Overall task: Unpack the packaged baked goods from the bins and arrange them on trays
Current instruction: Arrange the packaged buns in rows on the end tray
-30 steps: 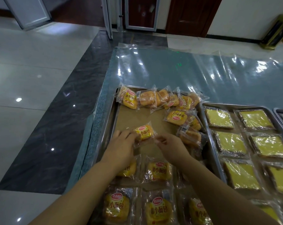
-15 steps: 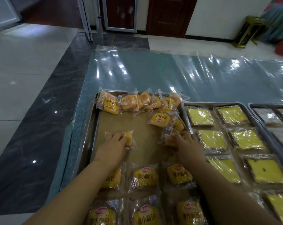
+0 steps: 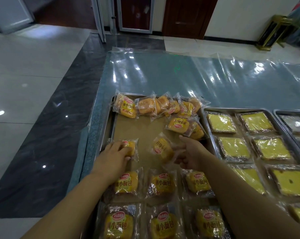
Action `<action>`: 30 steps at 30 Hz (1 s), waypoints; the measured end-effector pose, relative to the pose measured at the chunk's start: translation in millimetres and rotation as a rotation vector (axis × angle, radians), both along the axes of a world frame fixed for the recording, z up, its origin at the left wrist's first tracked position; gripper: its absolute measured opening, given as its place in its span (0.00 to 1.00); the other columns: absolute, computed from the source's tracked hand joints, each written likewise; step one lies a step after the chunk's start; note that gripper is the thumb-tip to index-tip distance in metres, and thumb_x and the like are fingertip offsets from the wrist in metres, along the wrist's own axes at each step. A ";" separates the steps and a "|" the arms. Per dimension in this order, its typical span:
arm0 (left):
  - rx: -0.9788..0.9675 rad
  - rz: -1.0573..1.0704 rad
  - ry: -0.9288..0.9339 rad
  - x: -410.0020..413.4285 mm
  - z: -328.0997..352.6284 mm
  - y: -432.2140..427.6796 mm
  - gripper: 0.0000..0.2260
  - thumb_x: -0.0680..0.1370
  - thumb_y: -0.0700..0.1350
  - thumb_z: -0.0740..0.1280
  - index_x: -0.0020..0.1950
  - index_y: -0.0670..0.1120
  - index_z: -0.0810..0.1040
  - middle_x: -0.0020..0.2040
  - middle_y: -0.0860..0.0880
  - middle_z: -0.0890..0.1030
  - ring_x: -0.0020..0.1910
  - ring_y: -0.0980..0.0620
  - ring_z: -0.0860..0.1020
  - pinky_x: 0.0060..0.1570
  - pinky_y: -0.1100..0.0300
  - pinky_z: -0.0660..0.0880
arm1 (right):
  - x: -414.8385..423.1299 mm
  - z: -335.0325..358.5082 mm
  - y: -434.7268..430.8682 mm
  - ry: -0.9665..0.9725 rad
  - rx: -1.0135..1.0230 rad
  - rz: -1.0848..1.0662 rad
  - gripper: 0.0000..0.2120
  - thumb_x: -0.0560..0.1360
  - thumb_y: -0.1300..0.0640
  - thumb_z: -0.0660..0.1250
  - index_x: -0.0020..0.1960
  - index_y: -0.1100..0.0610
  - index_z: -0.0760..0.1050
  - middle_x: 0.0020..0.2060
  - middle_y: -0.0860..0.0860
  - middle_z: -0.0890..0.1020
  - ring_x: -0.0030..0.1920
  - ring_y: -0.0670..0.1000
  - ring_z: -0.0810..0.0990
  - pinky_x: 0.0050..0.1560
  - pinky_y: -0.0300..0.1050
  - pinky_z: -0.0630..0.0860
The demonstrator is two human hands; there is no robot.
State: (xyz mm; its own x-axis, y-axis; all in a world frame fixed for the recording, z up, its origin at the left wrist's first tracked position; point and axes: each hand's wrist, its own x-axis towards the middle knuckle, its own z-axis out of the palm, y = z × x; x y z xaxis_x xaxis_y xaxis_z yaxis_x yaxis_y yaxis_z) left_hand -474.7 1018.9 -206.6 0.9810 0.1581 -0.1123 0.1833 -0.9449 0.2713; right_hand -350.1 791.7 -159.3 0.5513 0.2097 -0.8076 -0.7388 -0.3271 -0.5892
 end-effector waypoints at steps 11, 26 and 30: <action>-0.007 0.049 -0.008 4.4 -1.4 -5.6 0.14 0.78 0.56 0.59 0.62 0.54 0.72 0.68 0.52 0.66 0.67 0.48 0.62 0.59 0.52 0.71 | -1.8 -27.7 -0.6 -0.498 -0.302 0.198 0.13 0.72 0.62 0.71 0.55 0.56 0.73 0.46 0.51 0.78 0.47 0.51 0.78 0.46 0.47 0.77; 0.050 0.038 -0.027 3.2 -3.8 -4.0 0.14 0.77 0.59 0.58 0.60 0.55 0.70 0.65 0.51 0.68 0.63 0.48 0.65 0.58 0.53 0.69 | -13.8 -19.9 12.3 -0.956 -0.589 0.582 0.16 0.74 0.42 0.64 0.37 0.53 0.74 0.32 0.48 0.79 0.33 0.48 0.77 0.36 0.47 0.76; 0.062 0.024 -0.041 3.7 -4.3 -6.7 0.16 0.77 0.59 0.58 0.64 0.57 0.69 0.66 0.49 0.67 0.66 0.47 0.62 0.59 0.51 0.69 | -1.1 -26.3 13.1 -1.223 -0.570 0.969 0.16 0.75 0.53 0.65 0.62 0.47 0.73 0.66 0.50 0.69 0.69 0.54 0.64 0.59 0.52 0.71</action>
